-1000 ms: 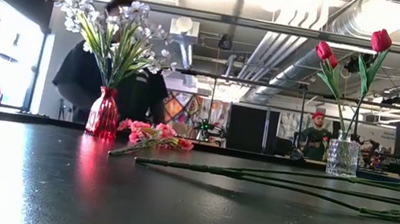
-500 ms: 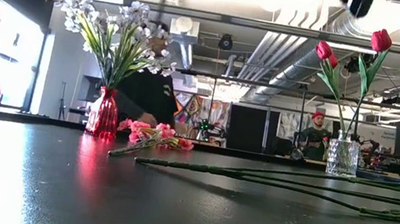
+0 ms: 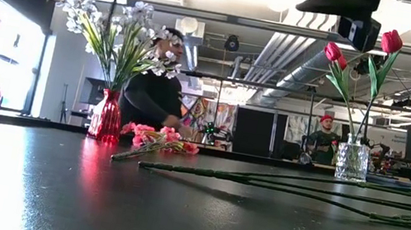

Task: Sort flowers into vase by color
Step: Put the middle pink flowers into the violet vase

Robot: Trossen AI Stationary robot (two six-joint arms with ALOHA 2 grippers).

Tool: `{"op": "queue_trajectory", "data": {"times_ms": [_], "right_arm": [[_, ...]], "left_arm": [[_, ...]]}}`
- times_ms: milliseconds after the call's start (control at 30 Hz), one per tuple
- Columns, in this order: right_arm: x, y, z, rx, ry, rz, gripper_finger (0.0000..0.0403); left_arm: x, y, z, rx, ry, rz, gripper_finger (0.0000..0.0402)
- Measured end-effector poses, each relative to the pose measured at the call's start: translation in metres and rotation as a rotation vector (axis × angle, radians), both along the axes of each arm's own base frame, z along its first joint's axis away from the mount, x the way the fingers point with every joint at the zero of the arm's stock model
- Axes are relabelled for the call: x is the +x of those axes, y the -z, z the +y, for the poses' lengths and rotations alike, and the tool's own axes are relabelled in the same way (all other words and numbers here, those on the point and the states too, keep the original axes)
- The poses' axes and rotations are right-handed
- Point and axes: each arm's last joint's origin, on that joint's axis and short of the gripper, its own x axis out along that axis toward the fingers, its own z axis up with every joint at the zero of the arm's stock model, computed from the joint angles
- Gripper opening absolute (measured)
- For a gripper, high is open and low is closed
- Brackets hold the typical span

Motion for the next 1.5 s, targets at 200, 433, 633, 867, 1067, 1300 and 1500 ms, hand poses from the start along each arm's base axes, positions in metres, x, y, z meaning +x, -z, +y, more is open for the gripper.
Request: {"op": "queue_trajectory", "data": {"times_ms": [200, 433, 633, 867, 1067, 1300, 1500], "right_arm": [[0.000, 0.000, 0.000, 0.001, 0.000, -0.002, 0.0144], [0.000, 0.000, 0.000, -0.002, -0.001, -0.001, 0.0144], [0.000, 0.000, 0.000, -0.003, -0.001, -0.001, 0.0144], [0.000, 0.000, 0.000, 0.003, -0.002, 0.000, 0.0144], [0.001, 0.000, -0.001, 0.004, -0.008, 0.002, 0.0144], [0.001, 0.000, -0.002, 0.005, -0.008, 0.003, 0.0144], [0.001, 0.000, -0.002, 0.010, -0.006, 0.002, 0.0144]], "left_arm": [[-0.003, 0.004, -0.007, -0.029, 0.002, 0.018, 0.0000], [-0.015, 0.003, -0.022, 0.039, -0.074, -0.027, 0.0000], [-0.029, 0.022, -0.040, 0.040, -0.102, -0.058, 0.0000], [-0.054, 0.054, -0.062, -0.004, -0.071, -0.086, 0.0000], [-0.074, 0.057, -0.076, 0.068, -0.028, -0.117, 0.0000], [-0.092, 0.054, -0.086, 0.080, 0.008, -0.160, 0.0000], [-0.095, 0.040, -0.083, 0.142, 0.046, -0.146, 0.0000]]}}
